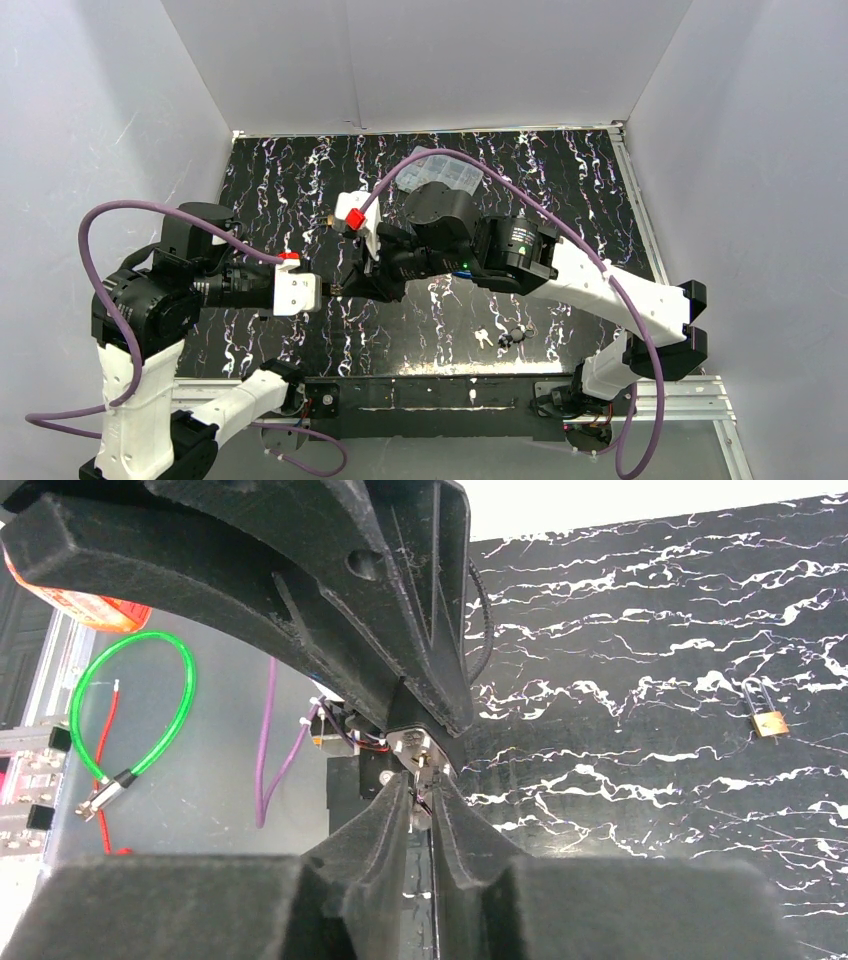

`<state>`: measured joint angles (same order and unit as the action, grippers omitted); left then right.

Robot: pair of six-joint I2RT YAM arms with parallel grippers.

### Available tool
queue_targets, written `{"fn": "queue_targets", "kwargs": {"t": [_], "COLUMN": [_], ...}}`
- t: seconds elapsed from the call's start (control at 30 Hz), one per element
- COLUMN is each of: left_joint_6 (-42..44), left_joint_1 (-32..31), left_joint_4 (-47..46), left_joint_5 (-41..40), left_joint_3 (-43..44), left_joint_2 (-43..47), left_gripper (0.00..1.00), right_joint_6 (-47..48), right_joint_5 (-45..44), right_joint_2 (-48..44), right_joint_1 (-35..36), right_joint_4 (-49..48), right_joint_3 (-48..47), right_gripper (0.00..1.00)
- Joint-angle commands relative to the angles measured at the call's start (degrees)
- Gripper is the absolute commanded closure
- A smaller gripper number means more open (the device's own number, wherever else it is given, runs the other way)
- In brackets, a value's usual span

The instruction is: Unlock with the key

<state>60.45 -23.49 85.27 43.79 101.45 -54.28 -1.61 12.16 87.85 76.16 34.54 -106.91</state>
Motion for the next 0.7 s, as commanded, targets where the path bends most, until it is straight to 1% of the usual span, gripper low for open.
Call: {"fn": "queue_targets", "kwargs": {"t": [0.0, 0.1, 0.2, 0.33, 0.43, 0.57, 0.67], "left_joint_6": [0.2, 0.1, -0.1, -0.3, -0.6, -1.0, -1.8], "left_joint_1": [-0.2, -0.2, -0.2, -0.2, -0.2, -0.2, -0.2], "left_joint_4": [-0.8, -0.9, -1.0, -0.8, -0.6, -0.4, 0.3], "left_joint_5": [1.0, 0.9, 0.7, 0.7, 0.6, 1.0, 0.9], "left_joint_3": [1.5, 1.5, 1.5, 1.6, 1.9, 2.5, 3.0], "left_joint_2": [-0.2, -0.3, -0.3, -0.4, -0.5, -1.2, -1.5], "left_gripper": [1.00, 1.00, 1.00, 1.00, 1.00, 1.00, 1.00], "right_joint_6": [0.1, 0.9, 2.3, 6.3, 8.4, 12.1, 15.6], "right_joint_5": [-1.1, -2.6, -5.4, -10.7, -14.5, -17.2, -20.8], "right_joint_2": [0.0, 0.2, 0.4, 0.2, -1.1, -2.2, -5.2], "right_joint_1": [0.9, 1.4, 2.6, 4.7, 6.0, 8.0, 10.0], "right_joint_4": [-2.0, -1.5, -1.0, -0.3, -1.1, -1.6, -5.9], "right_joint_3": [-0.6, -0.8, -1.2, -1.0, 1.1, 2.6, 6.6], "right_gripper": [0.82, 0.89, 0.99, 0.99, 0.99, 0.99, 0.99]}}
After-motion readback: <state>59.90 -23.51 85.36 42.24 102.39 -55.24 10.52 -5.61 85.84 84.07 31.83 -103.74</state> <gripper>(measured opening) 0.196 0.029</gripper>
